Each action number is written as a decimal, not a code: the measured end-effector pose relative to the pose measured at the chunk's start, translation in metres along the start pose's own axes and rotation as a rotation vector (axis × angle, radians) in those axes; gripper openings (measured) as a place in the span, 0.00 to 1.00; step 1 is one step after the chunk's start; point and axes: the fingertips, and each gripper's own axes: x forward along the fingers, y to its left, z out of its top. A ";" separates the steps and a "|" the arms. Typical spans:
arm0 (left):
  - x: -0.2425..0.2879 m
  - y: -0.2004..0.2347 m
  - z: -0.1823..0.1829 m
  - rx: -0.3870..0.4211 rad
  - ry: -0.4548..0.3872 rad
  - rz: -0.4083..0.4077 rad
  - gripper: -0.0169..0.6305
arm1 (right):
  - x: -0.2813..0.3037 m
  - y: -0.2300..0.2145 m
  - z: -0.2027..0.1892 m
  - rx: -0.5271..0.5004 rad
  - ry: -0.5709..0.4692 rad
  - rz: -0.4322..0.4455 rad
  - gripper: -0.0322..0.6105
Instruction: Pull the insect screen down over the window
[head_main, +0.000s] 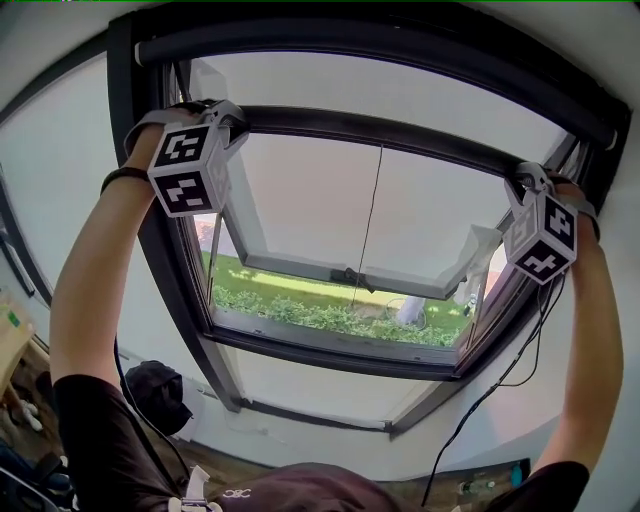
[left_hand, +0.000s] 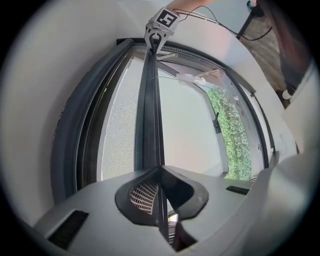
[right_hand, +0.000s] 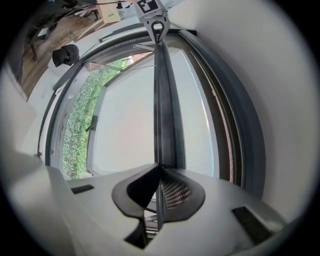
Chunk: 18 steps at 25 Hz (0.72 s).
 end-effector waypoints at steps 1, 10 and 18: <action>0.001 -0.008 0.000 0.001 -0.002 -0.013 0.07 | 0.000 0.008 -0.001 -0.002 0.002 0.015 0.09; 0.004 -0.072 -0.001 -0.032 -0.034 -0.107 0.07 | -0.002 0.068 0.002 -0.003 -0.012 0.124 0.09; 0.009 -0.109 0.001 -0.036 -0.023 -0.189 0.07 | 0.000 0.106 0.000 -0.009 -0.004 0.191 0.09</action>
